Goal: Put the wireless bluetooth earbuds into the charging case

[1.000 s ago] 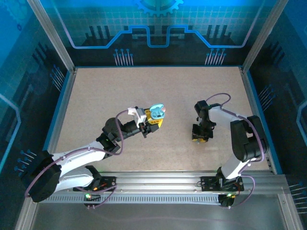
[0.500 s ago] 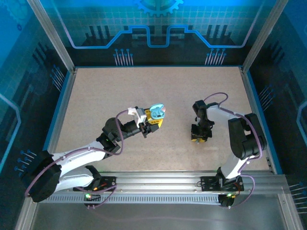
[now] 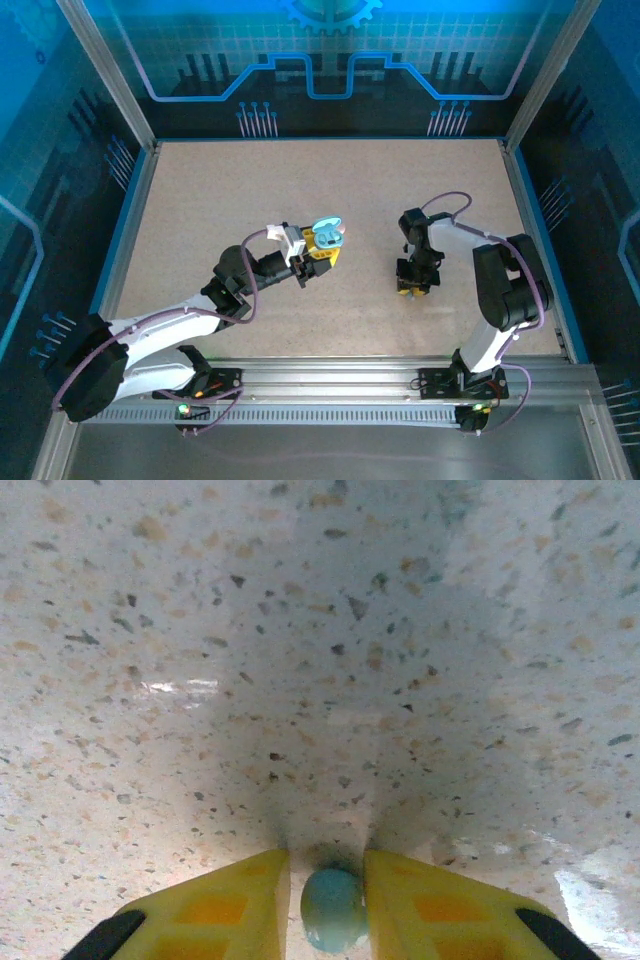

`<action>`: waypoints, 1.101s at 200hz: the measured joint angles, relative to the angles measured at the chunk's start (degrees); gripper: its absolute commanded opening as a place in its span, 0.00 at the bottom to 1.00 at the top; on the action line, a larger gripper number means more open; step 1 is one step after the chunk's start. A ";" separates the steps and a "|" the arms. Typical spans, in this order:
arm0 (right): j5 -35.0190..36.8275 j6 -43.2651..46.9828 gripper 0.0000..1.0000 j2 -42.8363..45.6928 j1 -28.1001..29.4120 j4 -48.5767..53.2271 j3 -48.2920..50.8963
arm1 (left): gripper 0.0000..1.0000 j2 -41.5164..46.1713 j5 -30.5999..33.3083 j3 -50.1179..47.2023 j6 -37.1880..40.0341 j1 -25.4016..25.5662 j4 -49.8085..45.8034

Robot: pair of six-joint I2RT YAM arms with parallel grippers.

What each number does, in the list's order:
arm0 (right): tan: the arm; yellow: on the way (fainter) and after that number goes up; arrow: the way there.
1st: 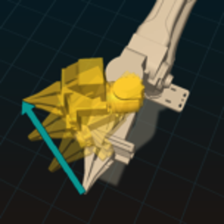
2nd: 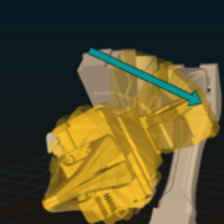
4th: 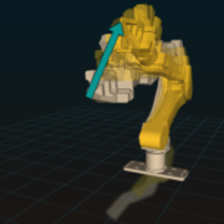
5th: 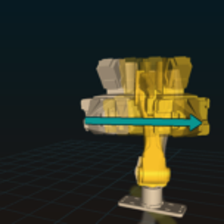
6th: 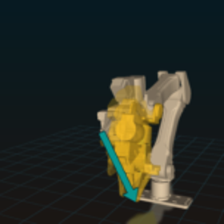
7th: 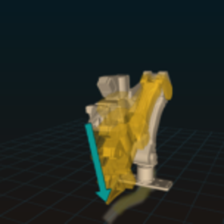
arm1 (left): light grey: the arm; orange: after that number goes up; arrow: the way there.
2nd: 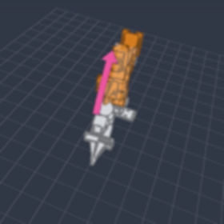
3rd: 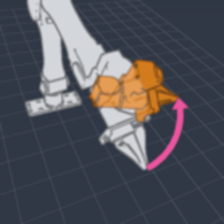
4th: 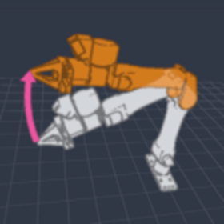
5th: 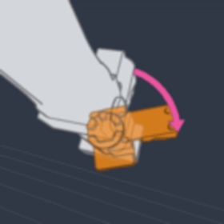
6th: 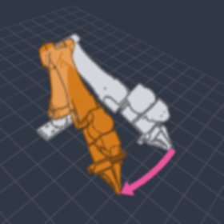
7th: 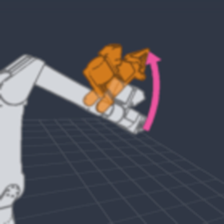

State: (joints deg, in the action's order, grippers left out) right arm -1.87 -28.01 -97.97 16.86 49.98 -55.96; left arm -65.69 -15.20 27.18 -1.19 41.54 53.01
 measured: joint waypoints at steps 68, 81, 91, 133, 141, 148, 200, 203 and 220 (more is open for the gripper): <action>0.72 0.00 0.24 0.00 0.37 0.39 -0.02 | 0.37 0.00 0.00 0.00 -0.15 0.00 -0.02; 0.85 -0.02 0.25 0.00 0.39 0.42 -0.02 | 0.37 0.00 0.00 0.00 -0.17 0.00 -0.02; 0.85 0.02 0.26 0.00 0.44 0.42 -0.02 | 0.37 0.00 0.00 0.00 -0.17 0.00 -0.02; 1.03 0.00 0.23 0.00 0.74 0.59 -0.04 | 0.37 0.00 0.00 0.00 -0.17 0.00 -0.02; 1.07 0.00 0.22 0.00 0.81 0.61 -0.04 | 0.37 0.00 0.00 0.00 -0.17 0.00 -0.02; 1.16 0.02 0.22 0.00 0.83 0.66 -0.04 | 0.37 0.00 0.00 0.00 -0.20 0.00 -0.02; 1.25 -0.02 0.15 0.00 0.94 1.90 -0.22 | 0.37 0.00 0.00 0.00 -0.33 0.00 -0.02; 1.27 -0.02 0.15 0.00 0.98 2.10 -0.24 | 0.37 0.00 0.00 0.00 -0.33 0.00 -0.02; 1.01 -0.02 0.15 0.48 1.20 2.93 -0.37 | 0.37 0.00 0.00 0.00 -0.33 0.00 -0.02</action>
State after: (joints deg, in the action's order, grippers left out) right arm -0.86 -28.03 -97.49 18.06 52.90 -56.34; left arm -65.69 -15.20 27.18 -1.52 41.54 52.99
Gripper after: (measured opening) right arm 0.157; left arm 0.383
